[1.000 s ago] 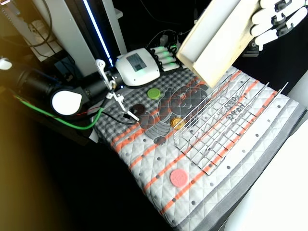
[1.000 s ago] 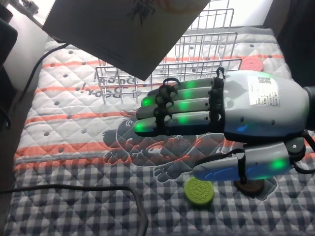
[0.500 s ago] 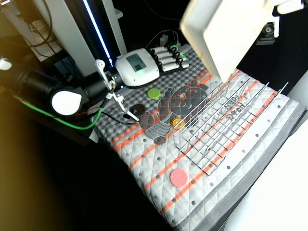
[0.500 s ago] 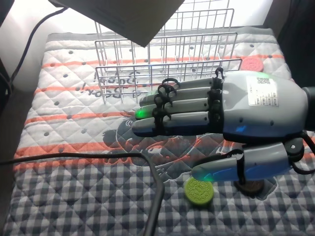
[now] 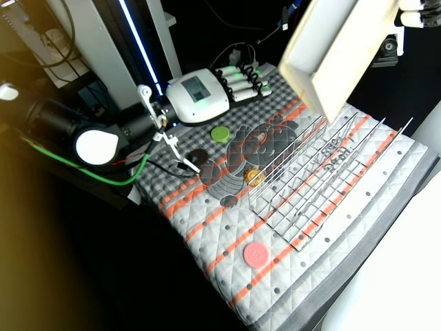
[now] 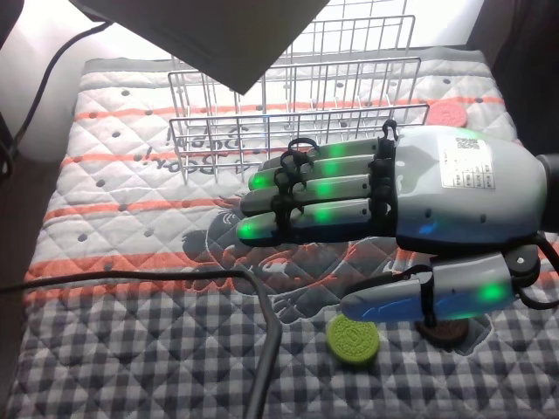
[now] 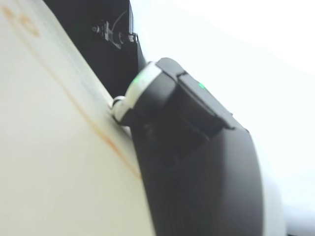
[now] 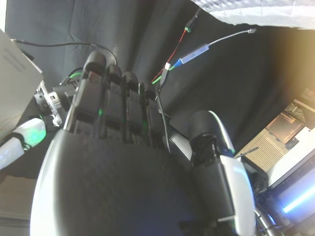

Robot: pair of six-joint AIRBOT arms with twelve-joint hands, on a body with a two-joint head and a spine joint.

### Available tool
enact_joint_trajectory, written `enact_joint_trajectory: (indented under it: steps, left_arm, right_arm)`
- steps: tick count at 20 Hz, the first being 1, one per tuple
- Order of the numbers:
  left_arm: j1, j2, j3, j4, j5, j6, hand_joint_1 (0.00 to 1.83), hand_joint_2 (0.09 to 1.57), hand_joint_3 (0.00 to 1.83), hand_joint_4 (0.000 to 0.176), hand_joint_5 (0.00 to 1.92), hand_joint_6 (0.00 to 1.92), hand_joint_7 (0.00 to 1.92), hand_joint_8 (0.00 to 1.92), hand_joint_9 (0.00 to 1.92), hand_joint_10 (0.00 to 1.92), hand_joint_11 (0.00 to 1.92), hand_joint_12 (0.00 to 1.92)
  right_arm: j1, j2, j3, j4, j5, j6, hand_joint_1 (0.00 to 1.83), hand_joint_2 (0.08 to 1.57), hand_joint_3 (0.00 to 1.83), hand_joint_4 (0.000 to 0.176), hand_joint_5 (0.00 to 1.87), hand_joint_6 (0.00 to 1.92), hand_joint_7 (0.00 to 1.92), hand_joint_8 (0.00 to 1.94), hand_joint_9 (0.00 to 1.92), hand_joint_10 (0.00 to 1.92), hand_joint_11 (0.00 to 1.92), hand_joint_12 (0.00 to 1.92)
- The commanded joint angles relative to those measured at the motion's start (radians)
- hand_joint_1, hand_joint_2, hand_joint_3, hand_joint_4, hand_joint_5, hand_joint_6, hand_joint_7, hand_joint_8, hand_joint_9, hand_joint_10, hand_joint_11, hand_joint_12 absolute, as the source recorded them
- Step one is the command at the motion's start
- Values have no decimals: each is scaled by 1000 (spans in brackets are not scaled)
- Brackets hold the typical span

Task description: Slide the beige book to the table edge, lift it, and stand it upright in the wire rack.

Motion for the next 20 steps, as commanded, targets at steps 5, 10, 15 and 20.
enact_joint_trajectory:
  steps: [5,10,15,20]
  left_arm:
    - [13,0,5,-23,-138,-16,1258,1116,1,0,908,938,1065,1058,1203,735,1021,1271]
    - [22,-5,9,-26,-152,-21,1242,1099,0,0,925,977,1126,864,1380,129,1146,647]
    - [24,-5,8,-26,-162,-27,1251,1078,0,0,970,918,1180,763,1446,42,1165,673]
    - [72,-6,8,-47,-198,-40,1242,1088,2,0,947,975,1154,779,1426,4,1157,639]
  right_arm:
    - [10,-8,1,57,112,3,0,1480,0,0,231,7,228,12,205,12,277,58]
    - [10,-9,1,58,114,3,0,1463,0,0,213,8,240,11,219,13,332,78]
    - [10,-12,2,58,115,3,0,1478,1,0,183,1,204,0,183,0,282,51]
    - [10,-18,6,58,115,4,0,1473,0,0,189,4,207,1,189,3,314,61]
